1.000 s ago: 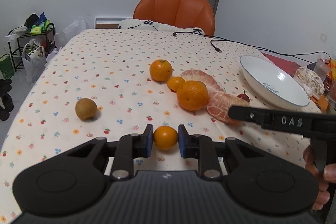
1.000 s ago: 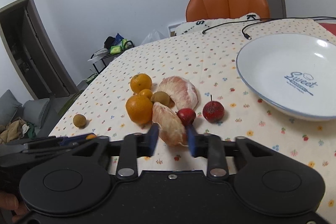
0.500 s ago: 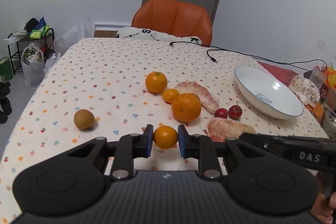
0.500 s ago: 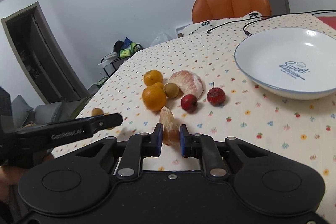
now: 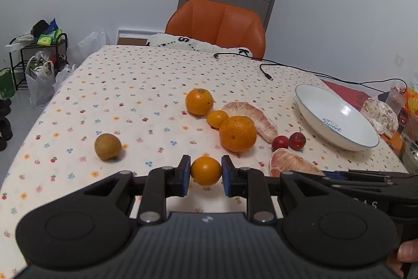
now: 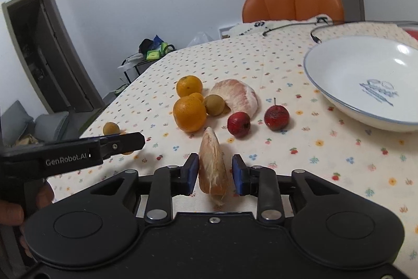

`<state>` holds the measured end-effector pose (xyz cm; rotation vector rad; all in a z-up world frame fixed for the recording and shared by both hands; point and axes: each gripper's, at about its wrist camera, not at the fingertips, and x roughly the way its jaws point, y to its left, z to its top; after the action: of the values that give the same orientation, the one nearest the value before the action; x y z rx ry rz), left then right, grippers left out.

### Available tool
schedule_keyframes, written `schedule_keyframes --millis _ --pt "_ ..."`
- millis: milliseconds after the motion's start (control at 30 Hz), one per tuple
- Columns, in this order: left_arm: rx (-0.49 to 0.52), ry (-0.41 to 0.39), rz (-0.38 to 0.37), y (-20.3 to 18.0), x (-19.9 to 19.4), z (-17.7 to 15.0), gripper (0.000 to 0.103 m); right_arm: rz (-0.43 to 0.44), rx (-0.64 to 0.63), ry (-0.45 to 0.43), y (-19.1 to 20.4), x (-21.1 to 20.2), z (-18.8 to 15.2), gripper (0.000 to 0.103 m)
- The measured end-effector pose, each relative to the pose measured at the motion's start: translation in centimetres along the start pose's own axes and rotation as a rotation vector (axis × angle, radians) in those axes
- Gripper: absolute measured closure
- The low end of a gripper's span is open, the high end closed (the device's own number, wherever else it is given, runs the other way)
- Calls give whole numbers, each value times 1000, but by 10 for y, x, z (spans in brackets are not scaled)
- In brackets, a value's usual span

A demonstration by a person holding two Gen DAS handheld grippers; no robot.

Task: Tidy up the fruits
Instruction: 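Carry the mandarin and pomelo segment to the white plate and release both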

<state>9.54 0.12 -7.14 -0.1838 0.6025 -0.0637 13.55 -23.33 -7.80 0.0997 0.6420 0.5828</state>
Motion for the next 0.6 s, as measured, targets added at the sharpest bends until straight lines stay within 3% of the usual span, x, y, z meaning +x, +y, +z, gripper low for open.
schedule_keyframes --millis 67,100,600 --pt "0 -1 10 2 2 -1 80 -10 -28 1 3 1 0 75" --pt "-3 2 8 2 3 -1 80 -8 -27 3 3 0 0 82" --pt "68 -13 -32 -38 1 10 80 0 56 -111 -32 -43 7 83"
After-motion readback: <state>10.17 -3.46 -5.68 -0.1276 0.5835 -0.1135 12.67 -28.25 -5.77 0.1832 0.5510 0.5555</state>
